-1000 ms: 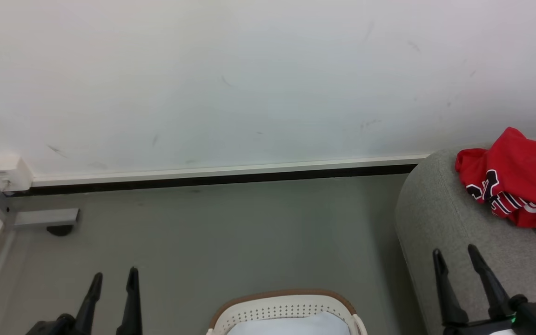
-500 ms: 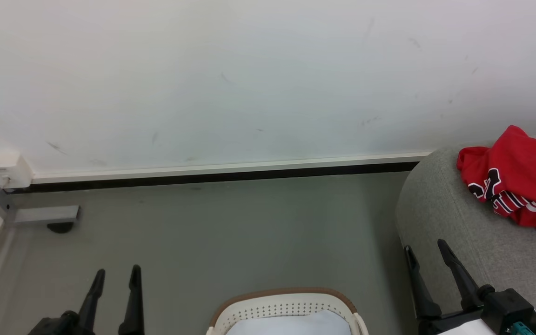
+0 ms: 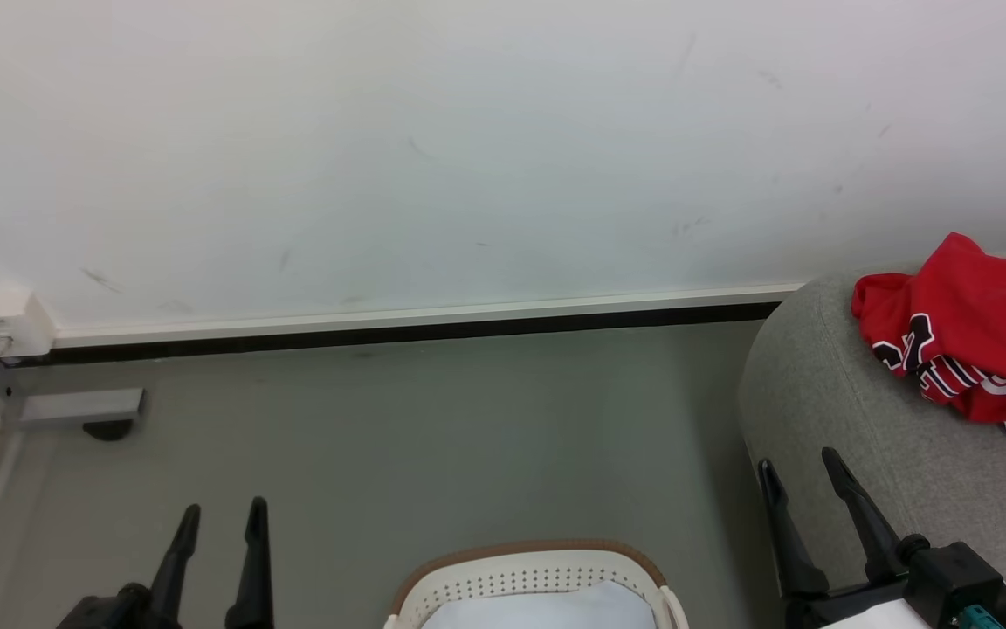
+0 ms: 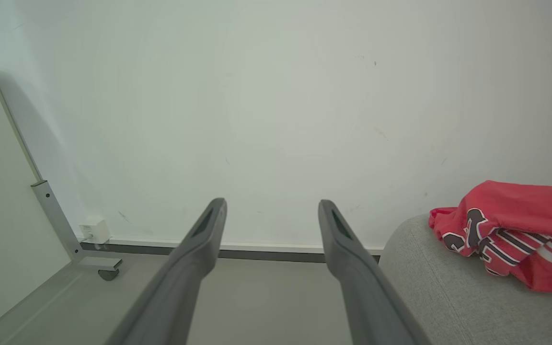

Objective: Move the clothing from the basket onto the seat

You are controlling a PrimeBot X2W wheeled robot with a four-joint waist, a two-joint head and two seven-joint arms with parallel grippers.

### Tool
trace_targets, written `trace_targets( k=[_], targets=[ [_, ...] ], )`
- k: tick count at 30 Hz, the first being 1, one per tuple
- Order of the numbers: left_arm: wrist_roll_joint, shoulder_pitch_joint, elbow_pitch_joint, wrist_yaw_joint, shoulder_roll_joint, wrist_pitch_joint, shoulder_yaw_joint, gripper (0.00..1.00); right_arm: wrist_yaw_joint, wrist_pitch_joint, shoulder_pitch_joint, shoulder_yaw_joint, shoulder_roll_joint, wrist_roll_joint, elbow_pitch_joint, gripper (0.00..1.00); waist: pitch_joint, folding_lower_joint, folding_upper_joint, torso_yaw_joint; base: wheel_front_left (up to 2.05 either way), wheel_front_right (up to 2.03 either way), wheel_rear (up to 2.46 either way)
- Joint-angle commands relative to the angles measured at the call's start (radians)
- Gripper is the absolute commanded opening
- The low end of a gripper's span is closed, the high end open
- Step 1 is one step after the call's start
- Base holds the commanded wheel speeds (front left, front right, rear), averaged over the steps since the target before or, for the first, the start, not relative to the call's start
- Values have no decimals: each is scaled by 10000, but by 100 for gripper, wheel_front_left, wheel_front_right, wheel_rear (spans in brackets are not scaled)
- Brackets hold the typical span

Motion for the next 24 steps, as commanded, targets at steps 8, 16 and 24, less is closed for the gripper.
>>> trace_targets(
  k=[8,16,24],
  targets=[
    [210,-128,88,-83,-85,-8,153,100,-22,-34,60,-32,25,-47,-35,100,21,-1,-1,36,0,0,0],
    [-472,-69,442,-89,-147,241,223,0,0,127,245,-22,-10,601,168,0,20,0,-1,56,0,0,0],
    [-1945,-217,473,-98,-152,630,273,0,-2,441,148,-228,-113,2141,212,0,20,0,-1,105,0,0,0]
  ],
)
